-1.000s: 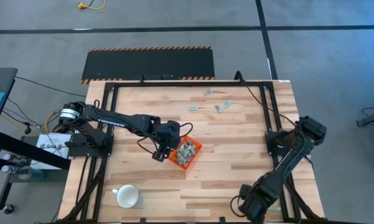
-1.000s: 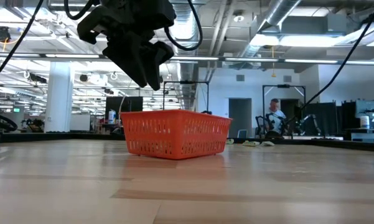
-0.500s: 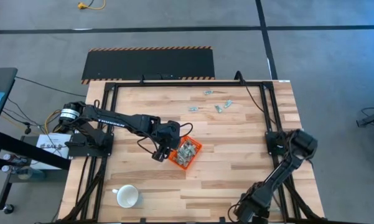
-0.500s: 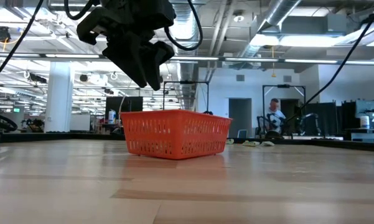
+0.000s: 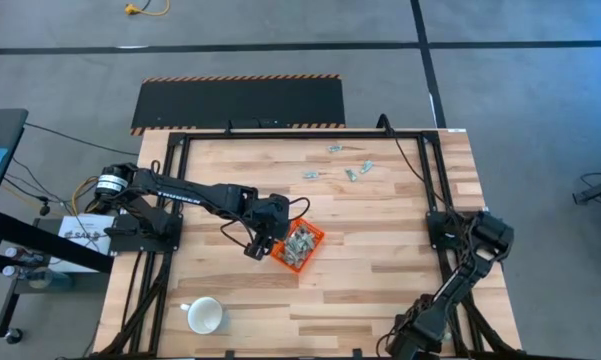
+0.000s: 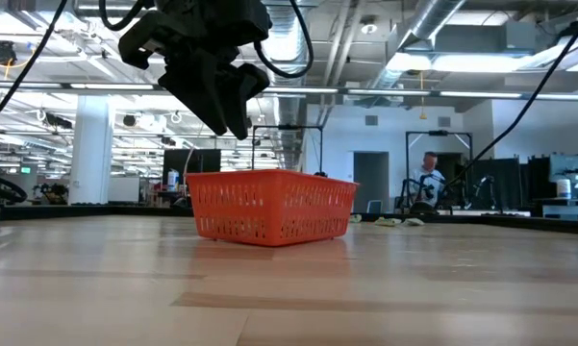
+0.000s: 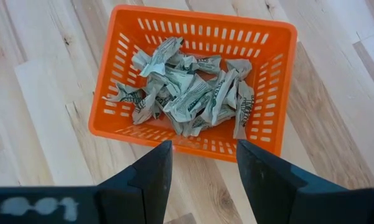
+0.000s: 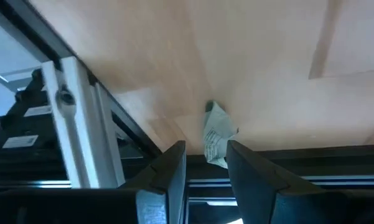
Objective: Pick and place Stevia / Truvia into bins
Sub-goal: Put the stevia packet into the orange bin
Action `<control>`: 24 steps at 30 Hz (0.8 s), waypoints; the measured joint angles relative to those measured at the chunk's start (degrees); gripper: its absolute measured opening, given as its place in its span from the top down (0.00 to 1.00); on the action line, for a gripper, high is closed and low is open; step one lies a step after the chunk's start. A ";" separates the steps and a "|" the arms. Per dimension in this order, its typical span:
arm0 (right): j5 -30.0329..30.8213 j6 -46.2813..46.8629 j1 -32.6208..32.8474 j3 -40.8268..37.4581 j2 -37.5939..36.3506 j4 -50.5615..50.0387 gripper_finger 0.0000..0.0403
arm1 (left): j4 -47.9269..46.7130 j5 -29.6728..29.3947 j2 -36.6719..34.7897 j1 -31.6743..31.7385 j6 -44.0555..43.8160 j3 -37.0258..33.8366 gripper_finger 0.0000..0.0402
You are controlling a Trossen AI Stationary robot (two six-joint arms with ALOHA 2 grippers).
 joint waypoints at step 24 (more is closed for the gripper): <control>0.46 3.01 -0.86 -4.04 -0.03 3.04 0.92 | -0.02 0.00 0.00 0.00 -0.17 0.00 0.58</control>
